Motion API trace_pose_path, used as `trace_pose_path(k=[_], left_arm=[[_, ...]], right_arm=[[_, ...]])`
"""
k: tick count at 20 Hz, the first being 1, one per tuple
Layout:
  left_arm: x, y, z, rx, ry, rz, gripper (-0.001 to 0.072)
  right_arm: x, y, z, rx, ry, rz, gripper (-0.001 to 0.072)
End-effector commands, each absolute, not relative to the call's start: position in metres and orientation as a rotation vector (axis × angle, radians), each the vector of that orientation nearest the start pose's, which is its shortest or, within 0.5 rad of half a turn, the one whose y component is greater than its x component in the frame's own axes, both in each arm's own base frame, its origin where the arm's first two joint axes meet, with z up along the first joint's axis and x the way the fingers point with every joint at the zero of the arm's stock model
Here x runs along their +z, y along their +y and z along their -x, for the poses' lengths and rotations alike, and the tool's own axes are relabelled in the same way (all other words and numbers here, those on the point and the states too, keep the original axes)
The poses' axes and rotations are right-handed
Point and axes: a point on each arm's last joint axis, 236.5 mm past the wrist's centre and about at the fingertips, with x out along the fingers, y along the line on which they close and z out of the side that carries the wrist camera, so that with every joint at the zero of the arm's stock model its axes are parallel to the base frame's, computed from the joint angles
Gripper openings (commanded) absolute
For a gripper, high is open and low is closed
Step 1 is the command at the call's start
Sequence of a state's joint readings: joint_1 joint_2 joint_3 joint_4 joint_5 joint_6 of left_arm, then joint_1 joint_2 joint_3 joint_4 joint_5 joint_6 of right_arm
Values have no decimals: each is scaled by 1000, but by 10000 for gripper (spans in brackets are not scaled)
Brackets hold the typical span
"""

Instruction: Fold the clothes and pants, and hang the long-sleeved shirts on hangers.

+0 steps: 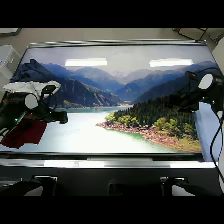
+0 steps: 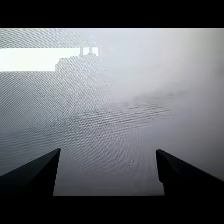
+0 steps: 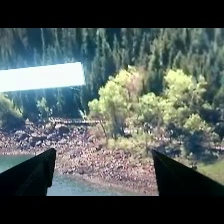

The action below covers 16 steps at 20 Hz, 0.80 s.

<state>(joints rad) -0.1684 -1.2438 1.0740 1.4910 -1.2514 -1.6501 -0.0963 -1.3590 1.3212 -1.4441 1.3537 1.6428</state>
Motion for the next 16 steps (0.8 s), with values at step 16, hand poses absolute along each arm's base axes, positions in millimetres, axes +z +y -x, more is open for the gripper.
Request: trace_pose_path(k=[16], left_arm=[[-33,268,-236,729,1224,669,714]], right_arm=[[27,29,-329,3,1612,-401,687]])
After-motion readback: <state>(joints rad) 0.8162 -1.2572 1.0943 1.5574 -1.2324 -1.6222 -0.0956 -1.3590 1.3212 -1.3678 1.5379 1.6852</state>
